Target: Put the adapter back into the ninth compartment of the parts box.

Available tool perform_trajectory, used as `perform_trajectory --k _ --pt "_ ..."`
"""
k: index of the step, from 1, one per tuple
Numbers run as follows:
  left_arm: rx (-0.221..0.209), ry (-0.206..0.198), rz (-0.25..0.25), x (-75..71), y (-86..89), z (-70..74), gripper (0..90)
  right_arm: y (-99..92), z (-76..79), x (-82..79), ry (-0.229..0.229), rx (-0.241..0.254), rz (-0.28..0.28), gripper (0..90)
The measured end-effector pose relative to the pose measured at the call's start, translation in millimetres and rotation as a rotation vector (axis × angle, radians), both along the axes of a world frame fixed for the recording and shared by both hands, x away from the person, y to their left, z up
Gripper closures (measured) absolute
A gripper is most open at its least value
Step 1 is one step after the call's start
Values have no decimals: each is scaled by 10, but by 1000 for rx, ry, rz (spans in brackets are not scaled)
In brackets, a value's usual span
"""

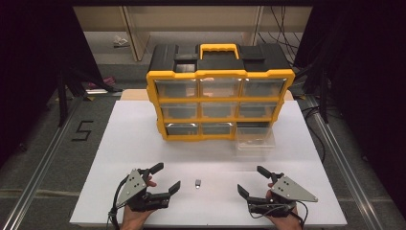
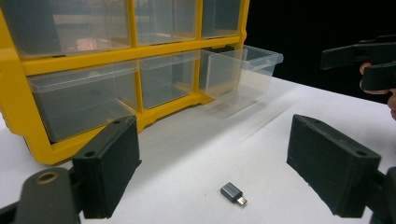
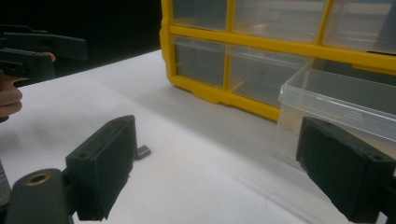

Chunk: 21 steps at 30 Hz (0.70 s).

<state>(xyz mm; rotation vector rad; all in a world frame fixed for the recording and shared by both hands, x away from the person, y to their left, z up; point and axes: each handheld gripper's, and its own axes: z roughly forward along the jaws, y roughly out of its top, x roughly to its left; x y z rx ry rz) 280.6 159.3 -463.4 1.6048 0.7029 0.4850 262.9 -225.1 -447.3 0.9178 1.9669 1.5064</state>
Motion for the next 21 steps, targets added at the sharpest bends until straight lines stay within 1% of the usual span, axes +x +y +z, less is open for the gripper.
perform_trajectory --k 10,14,16,21 --pt "5 -6 1 6 -8 -1 171 9 -5 23 12 -7 1 149" --pt "8 -6 3 11 -14 -7 172 23 -9 62 30 -16 -1 157" --pt "9 -8 5 10 -11 -7 172 35 -10 82 39 -15 5 159" --pt "11 -6 6 20 -14 -12 174 82 -16 115 56 -31 18 163"
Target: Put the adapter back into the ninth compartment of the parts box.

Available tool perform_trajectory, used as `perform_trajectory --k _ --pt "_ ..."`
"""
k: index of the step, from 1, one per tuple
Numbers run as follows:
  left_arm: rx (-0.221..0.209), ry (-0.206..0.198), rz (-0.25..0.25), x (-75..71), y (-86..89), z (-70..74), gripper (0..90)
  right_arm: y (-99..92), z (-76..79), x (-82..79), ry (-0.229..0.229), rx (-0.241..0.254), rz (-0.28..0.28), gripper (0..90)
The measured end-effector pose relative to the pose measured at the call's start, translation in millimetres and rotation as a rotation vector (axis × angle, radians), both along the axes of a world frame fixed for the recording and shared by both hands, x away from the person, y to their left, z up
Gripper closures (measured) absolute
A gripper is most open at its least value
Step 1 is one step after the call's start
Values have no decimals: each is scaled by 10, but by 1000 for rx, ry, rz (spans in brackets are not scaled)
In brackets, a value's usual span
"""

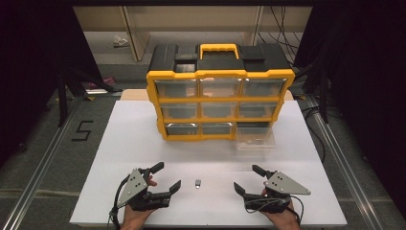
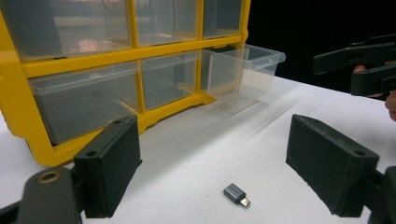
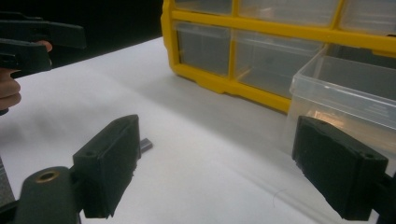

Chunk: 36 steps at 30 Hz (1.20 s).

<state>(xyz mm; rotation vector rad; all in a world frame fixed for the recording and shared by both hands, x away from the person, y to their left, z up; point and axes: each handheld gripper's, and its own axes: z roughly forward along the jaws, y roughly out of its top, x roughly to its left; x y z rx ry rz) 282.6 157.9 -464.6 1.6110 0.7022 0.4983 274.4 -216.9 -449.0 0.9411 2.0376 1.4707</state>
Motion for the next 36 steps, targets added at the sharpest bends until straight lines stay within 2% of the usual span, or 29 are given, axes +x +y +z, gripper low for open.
perform_trajectory --k 5,14,26,36 --pt "0 1 1 -4 1 0 174 47 1 35 26 -10 3 170" --pt "9 0 0 -17 -5 2 175 219 -14 125 101 -85 24 178" --pt "12 -3 -4 -32 -10 10 177 431 25 264 166 -186 54 195" --pt "11 -5 -6 -38 -9 12 179 634 31 406 233 -246 67 202"
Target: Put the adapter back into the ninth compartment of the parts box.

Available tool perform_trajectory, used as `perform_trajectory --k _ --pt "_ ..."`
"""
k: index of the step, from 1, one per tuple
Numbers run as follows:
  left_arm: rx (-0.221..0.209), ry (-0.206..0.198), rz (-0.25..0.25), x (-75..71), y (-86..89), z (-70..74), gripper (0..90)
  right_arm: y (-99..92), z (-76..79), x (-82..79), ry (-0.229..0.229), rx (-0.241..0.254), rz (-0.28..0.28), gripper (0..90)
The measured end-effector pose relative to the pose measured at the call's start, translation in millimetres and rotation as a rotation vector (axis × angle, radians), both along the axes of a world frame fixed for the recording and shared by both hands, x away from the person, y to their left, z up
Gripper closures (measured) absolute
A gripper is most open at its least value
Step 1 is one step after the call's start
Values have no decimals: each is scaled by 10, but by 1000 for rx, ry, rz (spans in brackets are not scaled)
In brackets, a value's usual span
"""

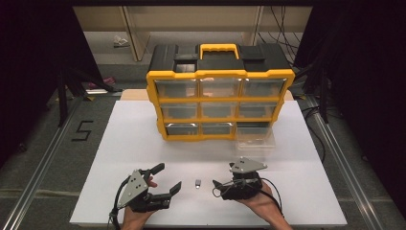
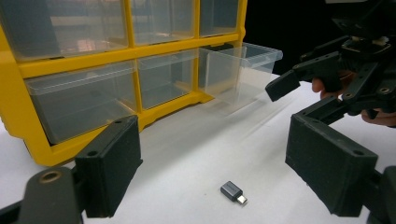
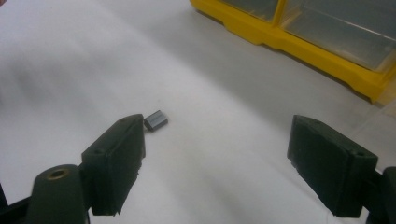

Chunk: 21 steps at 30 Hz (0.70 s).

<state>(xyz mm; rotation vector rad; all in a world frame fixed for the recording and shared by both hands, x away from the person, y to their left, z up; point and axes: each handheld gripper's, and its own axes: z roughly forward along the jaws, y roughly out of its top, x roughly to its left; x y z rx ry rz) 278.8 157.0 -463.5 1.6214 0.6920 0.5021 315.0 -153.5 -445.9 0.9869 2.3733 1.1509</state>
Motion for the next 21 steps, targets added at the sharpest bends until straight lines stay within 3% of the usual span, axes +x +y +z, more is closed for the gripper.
perform_trajectory --k 15,21 --pt "-1 -2 2 -7 11 1 181 324 -27 130 61 -78 43 219" --pt "4 -3 -1 -6 3 1 181 417 -64 192 80 -84 48 224"
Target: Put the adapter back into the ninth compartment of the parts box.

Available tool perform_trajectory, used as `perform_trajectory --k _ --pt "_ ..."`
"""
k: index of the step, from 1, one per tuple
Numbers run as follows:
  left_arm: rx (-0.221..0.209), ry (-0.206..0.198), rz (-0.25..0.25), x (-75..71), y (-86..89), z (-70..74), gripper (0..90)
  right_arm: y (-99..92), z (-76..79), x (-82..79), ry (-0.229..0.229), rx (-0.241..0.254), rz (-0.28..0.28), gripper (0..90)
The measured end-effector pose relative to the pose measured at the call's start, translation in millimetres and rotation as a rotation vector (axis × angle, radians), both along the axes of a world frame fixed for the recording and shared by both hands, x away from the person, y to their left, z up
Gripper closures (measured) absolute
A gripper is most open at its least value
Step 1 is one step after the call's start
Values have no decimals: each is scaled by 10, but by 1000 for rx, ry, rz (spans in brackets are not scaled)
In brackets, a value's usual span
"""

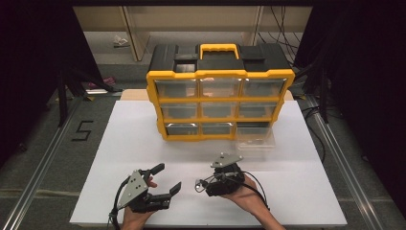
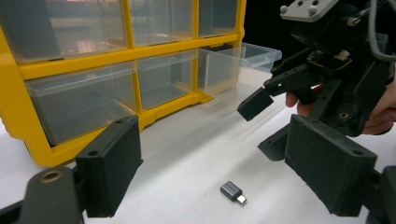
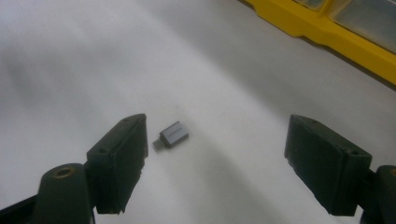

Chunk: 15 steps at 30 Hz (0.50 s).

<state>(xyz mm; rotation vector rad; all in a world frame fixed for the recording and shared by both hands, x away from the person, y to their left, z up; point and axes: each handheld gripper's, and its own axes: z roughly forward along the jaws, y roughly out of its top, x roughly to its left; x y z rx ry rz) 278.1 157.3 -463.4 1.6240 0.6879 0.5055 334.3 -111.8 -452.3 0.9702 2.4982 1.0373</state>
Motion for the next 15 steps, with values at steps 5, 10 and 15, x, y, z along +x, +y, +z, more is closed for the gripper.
perform_trajectory --k 5,10,15 --pt "1 1 -3 4 -7 -1 182 90 -36 60 9 -13 4 234" --pt "8 -5 -5 0 -15 0 182 168 -68 127 13 -28 10 243" --pt "19 -8 -1 -2 -25 0 182 232 -111 167 25 -40 21 262"
